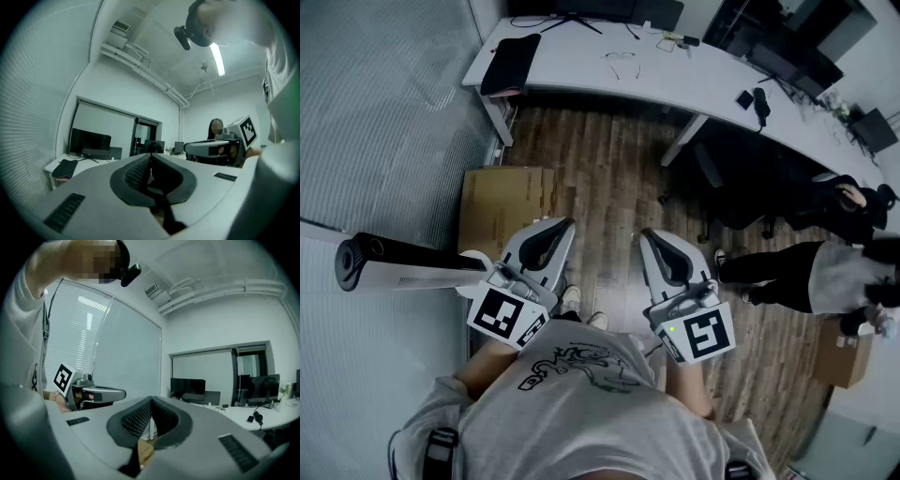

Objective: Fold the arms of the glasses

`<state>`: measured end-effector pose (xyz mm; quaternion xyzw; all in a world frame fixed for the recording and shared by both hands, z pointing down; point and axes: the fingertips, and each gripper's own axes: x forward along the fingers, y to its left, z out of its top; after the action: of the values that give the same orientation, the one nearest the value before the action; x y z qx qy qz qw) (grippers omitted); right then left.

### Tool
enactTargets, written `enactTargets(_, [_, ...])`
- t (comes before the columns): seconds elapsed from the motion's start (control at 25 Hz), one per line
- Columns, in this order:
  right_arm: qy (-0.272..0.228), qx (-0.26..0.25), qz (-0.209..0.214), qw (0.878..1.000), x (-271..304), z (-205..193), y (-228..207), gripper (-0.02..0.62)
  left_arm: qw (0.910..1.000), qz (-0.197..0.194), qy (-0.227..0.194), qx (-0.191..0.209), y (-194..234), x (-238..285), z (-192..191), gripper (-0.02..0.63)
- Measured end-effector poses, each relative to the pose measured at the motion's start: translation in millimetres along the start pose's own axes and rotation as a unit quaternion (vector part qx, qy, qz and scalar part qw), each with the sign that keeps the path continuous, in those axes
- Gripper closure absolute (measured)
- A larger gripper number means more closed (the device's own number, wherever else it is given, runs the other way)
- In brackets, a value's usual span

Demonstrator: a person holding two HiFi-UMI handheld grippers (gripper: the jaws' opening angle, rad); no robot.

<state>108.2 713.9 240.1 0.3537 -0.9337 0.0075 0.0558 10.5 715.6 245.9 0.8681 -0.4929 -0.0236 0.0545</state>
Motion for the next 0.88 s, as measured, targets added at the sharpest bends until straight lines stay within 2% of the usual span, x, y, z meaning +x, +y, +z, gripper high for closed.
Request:
enactTargets(0.48, [-0.008, 0.009, -0.014, 1.000, 47, 3, 12, 0.586, 0.9999, -0.002, 0.008, -0.008, 49, -12, -3, 0.584])
enactTargets(0.88, [0.008, 0.012, -0.018, 1.000, 79, -8, 21, 0.586, 0.9998, -0.001, 0.017, -0.015, 88, -16, -13, 0.584])
